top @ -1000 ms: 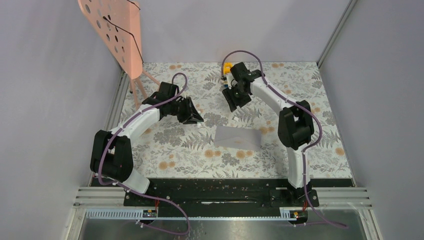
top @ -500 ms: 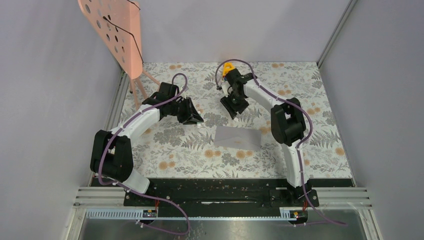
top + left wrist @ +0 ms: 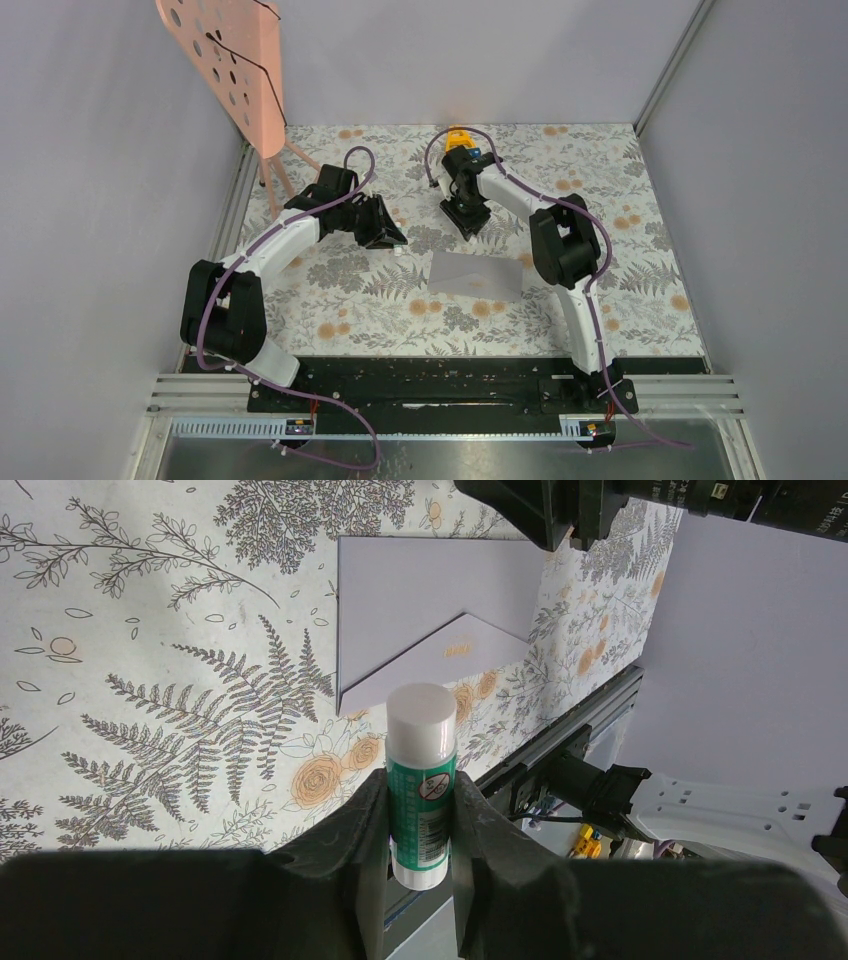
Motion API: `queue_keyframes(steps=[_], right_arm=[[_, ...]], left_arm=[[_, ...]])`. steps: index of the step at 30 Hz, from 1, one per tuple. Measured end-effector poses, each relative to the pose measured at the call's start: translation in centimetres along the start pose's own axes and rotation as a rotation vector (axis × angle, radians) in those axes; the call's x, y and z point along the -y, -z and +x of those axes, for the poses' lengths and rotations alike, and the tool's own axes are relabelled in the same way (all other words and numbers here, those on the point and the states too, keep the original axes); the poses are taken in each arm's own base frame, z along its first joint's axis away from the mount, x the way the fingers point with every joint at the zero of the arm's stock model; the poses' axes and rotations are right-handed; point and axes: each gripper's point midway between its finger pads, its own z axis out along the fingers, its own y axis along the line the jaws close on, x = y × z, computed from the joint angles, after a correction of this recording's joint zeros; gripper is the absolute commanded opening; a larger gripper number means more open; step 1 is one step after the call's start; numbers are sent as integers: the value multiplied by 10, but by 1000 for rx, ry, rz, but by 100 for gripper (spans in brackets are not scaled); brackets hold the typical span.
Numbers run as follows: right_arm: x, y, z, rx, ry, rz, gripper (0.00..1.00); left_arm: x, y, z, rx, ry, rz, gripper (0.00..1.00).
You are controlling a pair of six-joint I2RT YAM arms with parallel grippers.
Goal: Place the letter into the envelope and seal it
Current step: Pick up the solid glue cap from the center of the board.
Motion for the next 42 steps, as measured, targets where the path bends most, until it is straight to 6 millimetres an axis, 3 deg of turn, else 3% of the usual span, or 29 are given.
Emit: queue_keyframes(steps=[11,18,21,25,30,34,37,42], right_arm=[[5,-7,2,-21,-4,33,38],[6,-12,-1,-32,-12,46,31],[6,-13,-1,-37,-17,50,23],[7,-12,-1,-40,-28,59,2],[3,-8,-2,-28,-87,49,1],[-8,22,-10,61,-202,-9,1],[-14,74,-26,242,-350,-76,3],[-6,167,-42,647,-631,-222,5]], left_arm=[[0,0,0,0,0,0,0],[0,0,0,0,0,0,0],[0,0,0,0,0,0,0],[1,1,0,2,-3,2,0],[5,4,3,-8,-33,26,0],[10,4,14,-55,-93,57,0],[16,1,30,-105,-139,69,0],[29,-3,51,-172,-200,111,0]])
